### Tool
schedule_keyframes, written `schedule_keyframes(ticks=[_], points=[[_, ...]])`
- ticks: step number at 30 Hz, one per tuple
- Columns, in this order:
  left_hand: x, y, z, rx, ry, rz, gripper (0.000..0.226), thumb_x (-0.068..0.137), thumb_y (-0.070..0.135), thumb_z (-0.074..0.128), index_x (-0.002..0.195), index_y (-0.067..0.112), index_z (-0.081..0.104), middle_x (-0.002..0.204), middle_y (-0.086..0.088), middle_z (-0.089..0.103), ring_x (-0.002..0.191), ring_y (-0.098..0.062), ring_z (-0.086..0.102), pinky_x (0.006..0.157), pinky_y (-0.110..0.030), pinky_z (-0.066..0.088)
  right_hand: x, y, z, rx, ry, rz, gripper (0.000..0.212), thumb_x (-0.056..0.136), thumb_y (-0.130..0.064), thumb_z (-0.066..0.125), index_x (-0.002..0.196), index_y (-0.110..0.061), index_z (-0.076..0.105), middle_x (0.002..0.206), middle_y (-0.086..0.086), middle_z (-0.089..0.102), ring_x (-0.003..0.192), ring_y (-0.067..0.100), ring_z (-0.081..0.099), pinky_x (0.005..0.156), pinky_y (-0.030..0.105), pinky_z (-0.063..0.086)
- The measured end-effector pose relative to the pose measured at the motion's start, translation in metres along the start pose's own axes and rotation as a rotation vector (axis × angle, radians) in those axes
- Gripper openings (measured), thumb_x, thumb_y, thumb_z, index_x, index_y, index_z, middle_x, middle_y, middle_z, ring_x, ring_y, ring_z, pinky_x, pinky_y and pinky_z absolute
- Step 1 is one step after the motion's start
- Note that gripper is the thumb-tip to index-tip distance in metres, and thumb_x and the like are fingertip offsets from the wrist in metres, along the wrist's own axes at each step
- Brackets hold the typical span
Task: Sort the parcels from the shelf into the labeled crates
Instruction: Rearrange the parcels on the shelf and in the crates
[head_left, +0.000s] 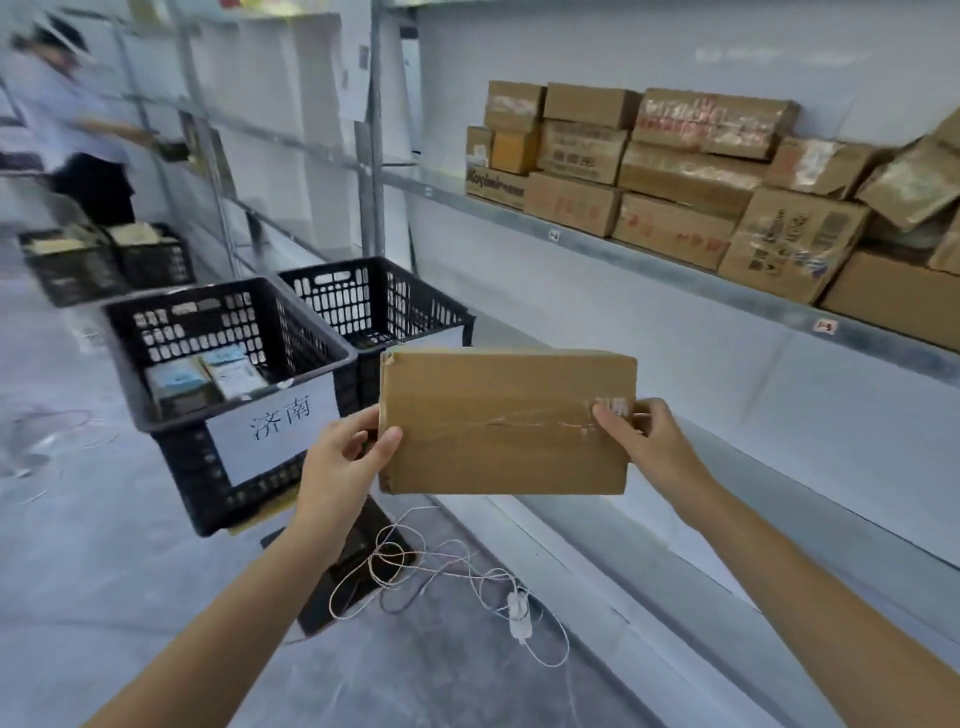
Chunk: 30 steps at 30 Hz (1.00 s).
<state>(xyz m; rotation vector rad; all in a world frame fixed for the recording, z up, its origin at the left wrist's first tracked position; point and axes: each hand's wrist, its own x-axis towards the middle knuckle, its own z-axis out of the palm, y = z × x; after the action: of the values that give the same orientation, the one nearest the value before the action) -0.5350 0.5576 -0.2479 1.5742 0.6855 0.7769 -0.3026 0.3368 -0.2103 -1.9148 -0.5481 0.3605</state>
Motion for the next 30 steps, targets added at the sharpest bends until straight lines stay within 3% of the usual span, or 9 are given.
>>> schedule_keyframes(ticks=[2, 4, 9, 14, 16, 20, 24, 27, 30], points=[[-0.001, 0.0, -0.02, 0.023, 0.065, -0.002, 0.025, 0.085, 0.04, 0.071, 0.108, 0.05, 0.068, 0.116, -0.005, 0.06, 0.11, -0.026, 0.061, 0.096, -0.051, 0.053, 0.01, -0.009, 0.021, 0.055, -0.082, 0.022, 0.057, 0.088, -0.068, 0.052, 0.121, -0.021, 0.053, 0.119, -0.002, 0.063, 0.105, 0.013, 0.062, 0.095, 0.035, 0.05], [-0.001, 0.001, -0.038, 0.022, 0.121, -0.014, 0.028, 0.085, 0.032, 0.073, 0.108, 0.047, 0.067, 0.108, -0.012, 0.057, 0.102, -0.029, 0.063, 0.091, -0.049, 0.056, 0.018, -0.018, 0.041, 0.096, -0.147, 0.037, 0.049, 0.092, -0.072, 0.036, 0.113, -0.032, 0.057, 0.113, -0.005, 0.066, 0.102, 0.014, 0.064, 0.099, 0.038, 0.05], [0.001, 0.0, -0.068, 0.067, 0.17, -0.071, 0.036, 0.086, 0.025, 0.075, 0.121, 0.032, 0.069, 0.105, -0.02, 0.059, 0.082, -0.021, 0.059, 0.07, -0.025, 0.056, 0.035, -0.036, 0.08, 0.124, -0.206, 0.027, 0.054, 0.095, -0.068, 0.024, 0.121, -0.03, 0.053, 0.11, -0.002, 0.066, 0.099, 0.021, 0.067, 0.083, 0.031, 0.054], [0.011, -0.004, -0.089, 0.063, 0.213, -0.123, 0.042, 0.085, 0.021, 0.075, 0.125, 0.026, 0.067, 0.09, -0.021, 0.055, 0.081, -0.024, 0.058, 0.064, -0.018, 0.056, 0.069, -0.047, 0.1, 0.154, -0.24, 0.012, 0.048, 0.096, -0.067, 0.035, 0.104, -0.028, 0.062, 0.095, 0.003, 0.069, 0.081, 0.024, 0.072, 0.063, 0.028, 0.056], [0.021, -0.002, -0.092, 0.013, 0.242, -0.114, 0.04, 0.088, 0.012, 0.072, 0.126, 0.023, 0.066, 0.089, -0.02, 0.059, 0.08, -0.021, 0.065, 0.066, -0.016, 0.056, 0.085, -0.05, 0.108, 0.145, -0.296, -0.007, 0.042, 0.095, -0.059, 0.05, 0.112, -0.023, 0.065, 0.097, 0.004, 0.07, 0.084, 0.022, 0.071, 0.068, 0.027, 0.056], [0.049, -0.001, -0.094, -0.051, 0.352, -0.169, 0.026, 0.098, 0.007, 0.054, 0.116, 0.013, 0.072, 0.1, 0.011, 0.072, 0.094, -0.018, 0.071, 0.089, -0.031, 0.058, 0.123, -0.055, 0.124, 0.142, -0.415, -0.034, 0.048, 0.088, -0.055, 0.062, 0.114, -0.014, 0.063, 0.108, 0.009, 0.068, 0.091, 0.02, 0.068, 0.081, 0.032, 0.056], [0.076, 0.003, -0.101, -0.088, 0.388, -0.192, 0.035, 0.099, 0.005, 0.045, 0.104, 0.029, 0.07, 0.109, -0.008, 0.073, 0.102, -0.022, 0.069, 0.092, -0.036, 0.056, 0.156, -0.062, 0.14, 0.172, -0.539, -0.053, 0.057, 0.078, -0.049, 0.072, 0.118, -0.011, 0.058, 0.114, 0.006, 0.066, 0.098, 0.02, 0.067, 0.084, 0.039, 0.06], [0.097, 0.0, -0.107, -0.065, 0.408, -0.225, 0.035, 0.101, 0.009, 0.041, 0.114, 0.03, 0.066, 0.11, -0.009, 0.072, 0.109, -0.021, 0.066, 0.098, -0.043, 0.053, 0.182, -0.066, 0.153, 0.197, -0.625, -0.091, 0.068, 0.07, -0.045, 0.078, 0.13, -0.018, 0.057, 0.12, 0.004, 0.067, 0.107, 0.021, 0.067, 0.088, 0.043, 0.059], [0.113, -0.004, -0.107, -0.06, 0.411, -0.253, 0.035, 0.103, 0.013, 0.038, 0.107, 0.035, 0.065, 0.112, -0.006, 0.071, 0.11, -0.019, 0.064, 0.096, -0.045, 0.054, 0.211, -0.073, 0.165, 0.211, -0.688, -0.122, 0.072, 0.066, -0.044, 0.085, 0.131, -0.027, 0.058, 0.123, 0.002, 0.067, 0.109, 0.022, 0.067, 0.091, 0.044, 0.058]])
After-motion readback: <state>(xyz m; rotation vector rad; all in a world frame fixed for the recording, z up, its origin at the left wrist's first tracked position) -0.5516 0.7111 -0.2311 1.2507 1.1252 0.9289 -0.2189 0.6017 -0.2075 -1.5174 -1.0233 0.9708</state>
